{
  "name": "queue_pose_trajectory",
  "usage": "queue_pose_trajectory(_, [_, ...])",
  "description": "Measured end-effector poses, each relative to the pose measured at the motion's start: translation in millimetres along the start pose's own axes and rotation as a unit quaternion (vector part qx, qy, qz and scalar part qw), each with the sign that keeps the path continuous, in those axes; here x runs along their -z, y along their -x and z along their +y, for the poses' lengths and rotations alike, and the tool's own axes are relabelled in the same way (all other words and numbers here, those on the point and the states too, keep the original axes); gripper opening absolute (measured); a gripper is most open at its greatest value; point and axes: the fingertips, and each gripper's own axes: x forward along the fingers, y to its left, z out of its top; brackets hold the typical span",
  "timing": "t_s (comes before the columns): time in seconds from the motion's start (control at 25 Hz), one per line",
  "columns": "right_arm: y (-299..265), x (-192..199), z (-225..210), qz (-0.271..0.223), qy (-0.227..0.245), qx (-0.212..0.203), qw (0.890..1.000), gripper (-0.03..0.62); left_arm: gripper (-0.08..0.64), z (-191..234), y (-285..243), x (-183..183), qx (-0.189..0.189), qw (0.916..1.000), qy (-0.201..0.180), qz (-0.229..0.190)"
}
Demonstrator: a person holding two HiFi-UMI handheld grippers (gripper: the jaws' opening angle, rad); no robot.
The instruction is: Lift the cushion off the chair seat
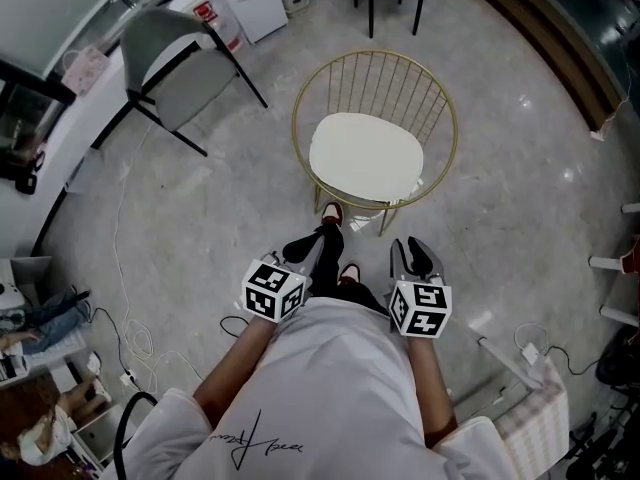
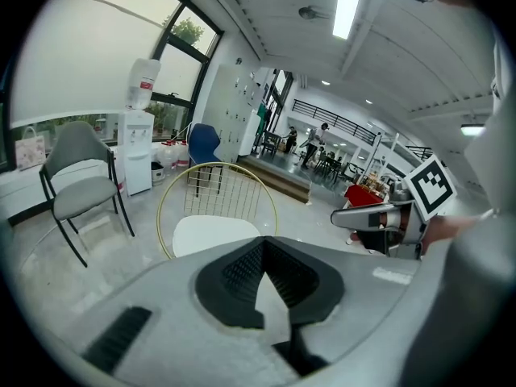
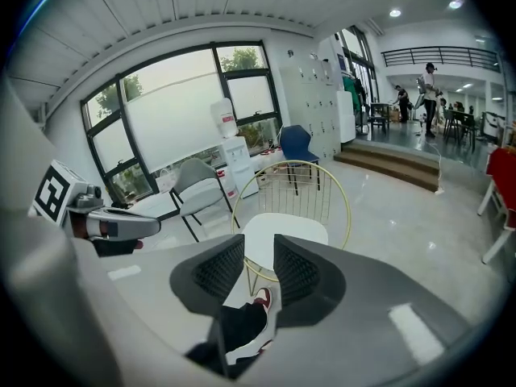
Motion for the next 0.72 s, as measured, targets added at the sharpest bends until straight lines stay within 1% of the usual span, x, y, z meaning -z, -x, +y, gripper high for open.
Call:
queue_pose_trajectory(0.24, [-22.9, -13.9, 0.3, 0.004, 0.002, -0.003, 1.000, 0.103, -0.002, 23.6, -18.7, -18.6, -0.002, 1.0000, 0.007, 0.002])
queue_pose_trajectory(0.4, [-37.7, -25.7, -7.2, 0.012, -0.003, 0.008, 1.000, 0.103, -0.002, 35.1, -33.6, -30.9, 0.006, 0.9998, 0.011, 0.014])
queue_pose_trajectory(0.72, [-69.3, -52.9, -22.7, 0.024, -0.024, 0.034, 0.999, 0.104, -0.002, 65.9, -68.0, -71.3, 0.027, 0.9992, 0.005, 0.029])
